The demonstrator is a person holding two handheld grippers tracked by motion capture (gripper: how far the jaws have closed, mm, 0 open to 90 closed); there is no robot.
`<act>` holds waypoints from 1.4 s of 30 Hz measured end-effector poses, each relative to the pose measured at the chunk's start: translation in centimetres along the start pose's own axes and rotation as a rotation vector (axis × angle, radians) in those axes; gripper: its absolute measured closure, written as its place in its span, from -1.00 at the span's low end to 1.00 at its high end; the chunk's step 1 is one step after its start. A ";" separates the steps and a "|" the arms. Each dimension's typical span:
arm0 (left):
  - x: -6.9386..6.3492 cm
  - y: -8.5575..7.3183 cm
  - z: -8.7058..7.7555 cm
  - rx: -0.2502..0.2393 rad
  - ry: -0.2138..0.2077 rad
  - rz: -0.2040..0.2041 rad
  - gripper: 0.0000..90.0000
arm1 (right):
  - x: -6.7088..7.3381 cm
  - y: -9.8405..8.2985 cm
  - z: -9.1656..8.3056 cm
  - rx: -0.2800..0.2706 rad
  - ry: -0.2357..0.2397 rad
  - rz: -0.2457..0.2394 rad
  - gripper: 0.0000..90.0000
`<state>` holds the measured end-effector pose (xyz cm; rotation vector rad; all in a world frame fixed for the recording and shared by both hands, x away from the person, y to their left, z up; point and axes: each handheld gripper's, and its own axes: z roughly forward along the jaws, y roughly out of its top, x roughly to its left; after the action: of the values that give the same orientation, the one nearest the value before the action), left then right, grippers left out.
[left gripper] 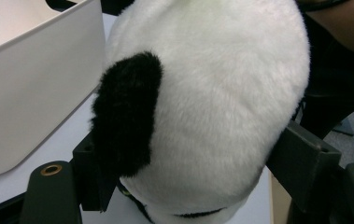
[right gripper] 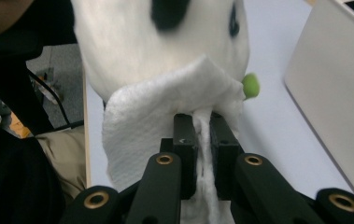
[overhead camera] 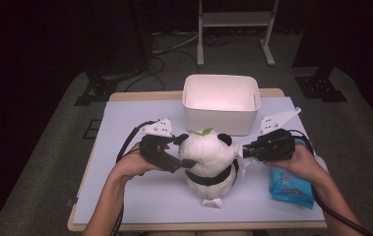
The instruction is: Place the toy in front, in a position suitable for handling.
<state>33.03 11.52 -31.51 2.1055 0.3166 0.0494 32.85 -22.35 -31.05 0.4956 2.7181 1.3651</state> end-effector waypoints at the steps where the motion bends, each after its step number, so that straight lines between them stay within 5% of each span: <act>1: 0.0 0.0 0.1 0.013 0.005 0.007 -0.46 | 0.0 0.1 -0.1 -0.012 0.006 0.000 0.86; 9: -0.1 0.1 0.5 0.015 0.004 0.004 -0.46 | 0.5 1.1 -0.7 -0.019 0.001 -0.031 0.85; 15: 0.1 -0.2 0.6 0.004 0.003 -0.009 -0.46 | 0.2 -0.4 0.9 0.043 -0.005 -0.001 0.85; 21: 0.2 -0.3 0.5 0.004 0.004 -0.014 -0.46 | -0.1 -1.3 1.5 0.028 0.014 0.023 0.85; 27: 0.1 -0.2 0.6 0.005 0.008 -0.016 -0.46 | 0.1 -0.5 1.2 0.040 -0.004 0.002 0.85; 42: -0.3 0.4 1.1 0.016 0.010 -0.004 -0.47 | 0.7 2.9 -1.0 -0.034 -0.030 -0.052 0.85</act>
<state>32.94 10.35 -31.74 2.1211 0.3286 0.0549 32.75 -21.26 -28.10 0.4352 2.6600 1.3776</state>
